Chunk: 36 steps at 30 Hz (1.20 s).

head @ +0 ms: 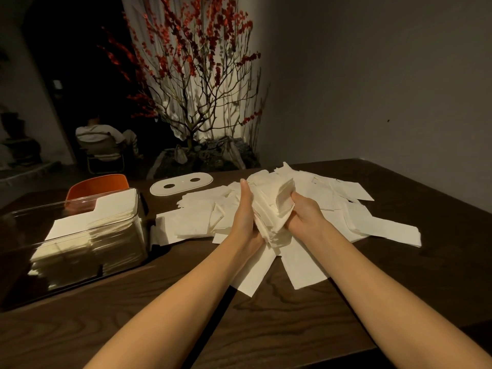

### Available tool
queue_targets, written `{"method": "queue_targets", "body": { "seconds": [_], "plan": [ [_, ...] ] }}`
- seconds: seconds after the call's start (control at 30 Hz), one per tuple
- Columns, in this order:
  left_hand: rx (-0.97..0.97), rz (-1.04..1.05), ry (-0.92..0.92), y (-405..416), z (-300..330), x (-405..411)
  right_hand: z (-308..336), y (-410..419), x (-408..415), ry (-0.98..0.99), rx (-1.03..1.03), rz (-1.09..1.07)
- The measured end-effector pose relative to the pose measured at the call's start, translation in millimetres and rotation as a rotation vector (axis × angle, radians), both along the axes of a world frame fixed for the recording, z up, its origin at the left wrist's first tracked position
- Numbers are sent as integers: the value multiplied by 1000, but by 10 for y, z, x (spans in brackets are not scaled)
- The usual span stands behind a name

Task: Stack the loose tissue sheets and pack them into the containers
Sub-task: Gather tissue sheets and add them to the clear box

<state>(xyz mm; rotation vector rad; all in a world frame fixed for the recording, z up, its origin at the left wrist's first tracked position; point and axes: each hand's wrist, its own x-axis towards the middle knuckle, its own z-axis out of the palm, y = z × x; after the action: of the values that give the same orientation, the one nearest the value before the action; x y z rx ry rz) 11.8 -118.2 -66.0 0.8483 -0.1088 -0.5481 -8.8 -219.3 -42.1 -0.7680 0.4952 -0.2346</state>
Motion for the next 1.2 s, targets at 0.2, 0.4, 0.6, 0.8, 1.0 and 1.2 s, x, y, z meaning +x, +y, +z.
{"method": "queue_targets", "body": {
  "seconds": [0.2, 0.4, 0.6, 0.8, 1.0, 1.2],
  "plan": [
    [156, 91, -83, 36, -8, -44, 9, 25, -68, 27, -26, 67],
    [362, 174, -76, 122, 76, -24, 27, -130, -125, -13, -146, 177],
    [476, 175, -192, 158, 89, -4, 91, -235, -183, 15, -306, 375],
    [522, 207, -290, 156, 53, 21, 94, -340, -210, -3, -394, 407],
    [524, 221, -296, 139, 31, 45, 123, -363, -284, 83, -528, 453],
    [446, 122, -240, 159, 1, 102, 42, -260, -222, 0, -860, 306]
  ]
}}
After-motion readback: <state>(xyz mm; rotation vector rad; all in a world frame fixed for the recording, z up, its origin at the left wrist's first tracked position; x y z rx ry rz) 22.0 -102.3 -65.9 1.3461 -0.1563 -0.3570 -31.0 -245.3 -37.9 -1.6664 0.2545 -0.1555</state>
